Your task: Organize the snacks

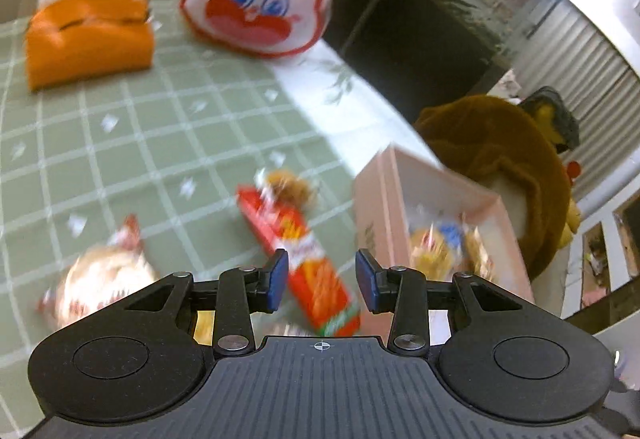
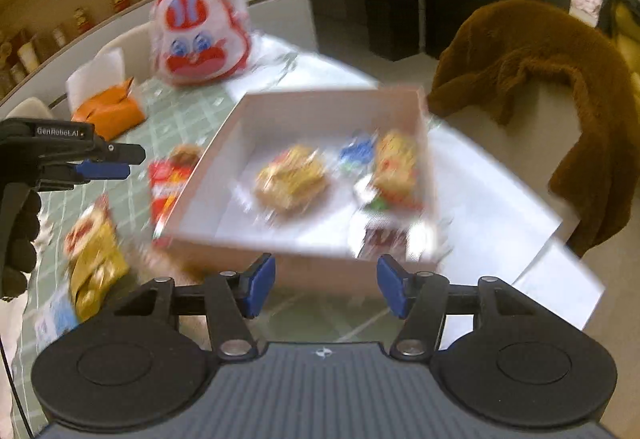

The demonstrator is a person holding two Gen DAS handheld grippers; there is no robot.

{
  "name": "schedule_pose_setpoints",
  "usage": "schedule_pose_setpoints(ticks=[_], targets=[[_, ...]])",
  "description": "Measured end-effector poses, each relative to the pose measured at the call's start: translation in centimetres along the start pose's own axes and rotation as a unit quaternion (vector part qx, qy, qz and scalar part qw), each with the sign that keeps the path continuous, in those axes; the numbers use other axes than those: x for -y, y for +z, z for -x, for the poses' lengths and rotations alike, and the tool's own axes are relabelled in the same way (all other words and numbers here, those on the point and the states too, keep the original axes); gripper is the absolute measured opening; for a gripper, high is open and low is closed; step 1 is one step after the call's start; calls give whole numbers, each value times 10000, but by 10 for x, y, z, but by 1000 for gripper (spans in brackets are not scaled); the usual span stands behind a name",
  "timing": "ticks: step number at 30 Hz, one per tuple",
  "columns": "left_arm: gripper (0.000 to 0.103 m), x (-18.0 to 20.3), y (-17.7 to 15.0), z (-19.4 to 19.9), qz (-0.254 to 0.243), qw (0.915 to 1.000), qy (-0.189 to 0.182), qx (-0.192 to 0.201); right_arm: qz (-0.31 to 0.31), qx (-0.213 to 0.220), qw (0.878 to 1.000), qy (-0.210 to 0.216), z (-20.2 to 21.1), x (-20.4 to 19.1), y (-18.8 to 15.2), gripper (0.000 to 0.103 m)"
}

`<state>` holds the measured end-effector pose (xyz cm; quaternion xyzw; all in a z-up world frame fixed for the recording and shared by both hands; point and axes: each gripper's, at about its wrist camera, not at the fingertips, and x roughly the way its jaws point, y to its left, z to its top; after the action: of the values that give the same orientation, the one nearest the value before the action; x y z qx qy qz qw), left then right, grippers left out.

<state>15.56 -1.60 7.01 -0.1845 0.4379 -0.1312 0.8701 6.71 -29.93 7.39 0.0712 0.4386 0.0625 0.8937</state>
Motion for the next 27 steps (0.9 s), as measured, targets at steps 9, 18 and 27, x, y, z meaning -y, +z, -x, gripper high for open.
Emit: schedule_pose_setpoints(ticks=[9,18,27], targets=[[42,-7,-21,15,34,9995,254,-156,-10,-314,9966,767,-21,-42,-14,42],[42,-18,-29,19,184,9990,370,-163,446,-880,9796,1752,-29,-99,-21,43],[42,-17,3,-6,557,9974,455,37,729,-557,9869,1327,-4,-95,-11,43]])
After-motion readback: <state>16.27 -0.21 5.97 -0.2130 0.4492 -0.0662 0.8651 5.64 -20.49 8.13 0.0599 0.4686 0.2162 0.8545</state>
